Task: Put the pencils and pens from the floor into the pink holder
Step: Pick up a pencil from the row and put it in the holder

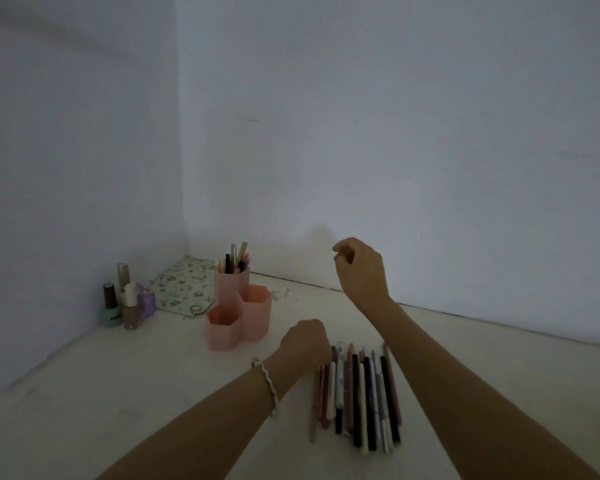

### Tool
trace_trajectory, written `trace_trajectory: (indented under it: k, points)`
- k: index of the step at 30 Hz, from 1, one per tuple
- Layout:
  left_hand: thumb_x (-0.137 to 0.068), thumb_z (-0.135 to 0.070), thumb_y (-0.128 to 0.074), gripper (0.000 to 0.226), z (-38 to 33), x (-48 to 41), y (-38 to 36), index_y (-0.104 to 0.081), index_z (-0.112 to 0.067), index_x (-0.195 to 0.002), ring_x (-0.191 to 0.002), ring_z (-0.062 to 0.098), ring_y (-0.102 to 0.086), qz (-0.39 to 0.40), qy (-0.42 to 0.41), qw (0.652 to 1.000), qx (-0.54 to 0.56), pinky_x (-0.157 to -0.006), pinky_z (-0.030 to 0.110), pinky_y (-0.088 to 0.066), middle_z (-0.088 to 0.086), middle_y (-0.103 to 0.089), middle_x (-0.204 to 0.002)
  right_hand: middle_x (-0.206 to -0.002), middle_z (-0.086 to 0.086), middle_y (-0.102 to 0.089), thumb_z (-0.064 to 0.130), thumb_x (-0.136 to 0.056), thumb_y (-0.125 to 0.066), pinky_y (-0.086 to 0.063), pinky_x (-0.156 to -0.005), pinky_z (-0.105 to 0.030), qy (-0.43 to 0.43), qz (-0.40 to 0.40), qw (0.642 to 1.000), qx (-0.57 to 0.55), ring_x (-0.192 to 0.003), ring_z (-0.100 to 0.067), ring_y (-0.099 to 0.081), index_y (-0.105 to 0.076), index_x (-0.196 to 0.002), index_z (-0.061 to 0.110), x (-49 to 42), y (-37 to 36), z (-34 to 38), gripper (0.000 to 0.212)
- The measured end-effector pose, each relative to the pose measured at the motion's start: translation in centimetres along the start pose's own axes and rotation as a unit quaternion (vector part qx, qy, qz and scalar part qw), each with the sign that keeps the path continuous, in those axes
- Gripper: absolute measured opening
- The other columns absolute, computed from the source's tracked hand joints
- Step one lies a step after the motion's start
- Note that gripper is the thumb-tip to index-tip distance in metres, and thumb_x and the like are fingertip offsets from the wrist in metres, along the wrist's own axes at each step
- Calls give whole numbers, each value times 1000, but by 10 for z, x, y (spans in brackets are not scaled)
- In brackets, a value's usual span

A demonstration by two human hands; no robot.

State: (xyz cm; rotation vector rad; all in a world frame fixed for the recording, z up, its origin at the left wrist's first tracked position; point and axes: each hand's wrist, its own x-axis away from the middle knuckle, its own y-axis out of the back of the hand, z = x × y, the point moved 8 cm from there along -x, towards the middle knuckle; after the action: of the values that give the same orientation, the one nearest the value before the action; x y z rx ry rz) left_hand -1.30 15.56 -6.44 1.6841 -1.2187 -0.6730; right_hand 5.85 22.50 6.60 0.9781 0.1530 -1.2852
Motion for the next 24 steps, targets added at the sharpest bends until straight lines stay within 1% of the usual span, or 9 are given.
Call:
trace_trajectory:
  k: [4,7,10,13,15,17,19,21,24]
  points:
    - [-95,-21,-47,24,0,-3,-14,-59,-2,-105,-102,29,-63,-1,32,999,3,-71,27,-42,14,-63,-113,-68,13,-59,6,-88,-51,-37,-51,-10,-20,15,1000,8,-50,-2,-50,-66,-96,18,5,8,-20,21]
    - [-95,-22,-48,22,3,-7,-15,-57,-2,-94,-104,28,-63,8,52,998,16,-71,26,-42,14,-63,-107,-66,10,-59,4,-87,-50,-40,-50,-11,-22,25,999,5,-50,-4,-49,-66,-94,17,10,6,-26,22]
    - [-94,-25,-53,30,6,-5,-12,-56,0,-111,-108,28,-61,23,69,997,25,-75,26,-44,15,-61,-117,-64,8,-59,4,-87,-49,-40,-49,-13,-32,37,999,-3,-48,-5,-48,-65,-94,18,15,0,-31,22]
    - [-89,-19,-63,26,12,-6,10,-57,1,-106,-104,28,-65,12,82,993,82,-82,28,-52,17,-64,-110,-66,8,-59,7,-87,-48,-39,-50,-15,-54,52,997,12,-51,-5,-50,-64,-95,18,18,-5,-37,21]
    - [-87,-11,-66,24,15,-9,43,-61,4,-105,-100,30,-68,-30,73,983,166,-89,36,-56,17,-67,-106,-77,3,-65,10,-87,-50,-45,-56,-20,-85,87,991,55,-60,-9,-57,-66,-96,14,19,-13,-46,19]
    - [-85,-6,-67,30,14,-5,87,-59,0,-113,-96,30,-68,-113,41,961,251,-86,40,-57,17,-66,-105,-90,-7,-70,12,-88,-53,-52,-65,-27,-105,153,976,115,-71,-17,-62,-68,-96,7,27,-30,-55,18]
    - [-86,-5,-65,34,11,6,126,-53,-9,-117,-79,22,-69,-201,1,931,304,-70,33,-59,8,-65,-94,-98,-11,-69,14,-86,-56,-52,-72,-31,-114,214,959,147,-83,-22,-66,-66,-100,3,41,-51,-60,21]
    - [-87,-6,-63,35,9,18,152,-52,-14,-120,-65,14,-64,-281,-35,902,325,-56,23,-54,0,-62,-80,-103,-10,-66,18,-86,-57,-49,-72,-29,-112,256,945,168,-90,-23,-64,-61,-106,3,55,-70,-60,26]
    - [-89,-8,-62,38,12,30,169,-52,-20,-124,-65,15,-65,-350,-69,875,327,-57,25,-56,-4,-60,-74,-106,-8,-62,23,-89,-56,-46,-72,-28,-87,304,919,235,-89,-21,-57,-52,-109,7,72,-97,-57,26]
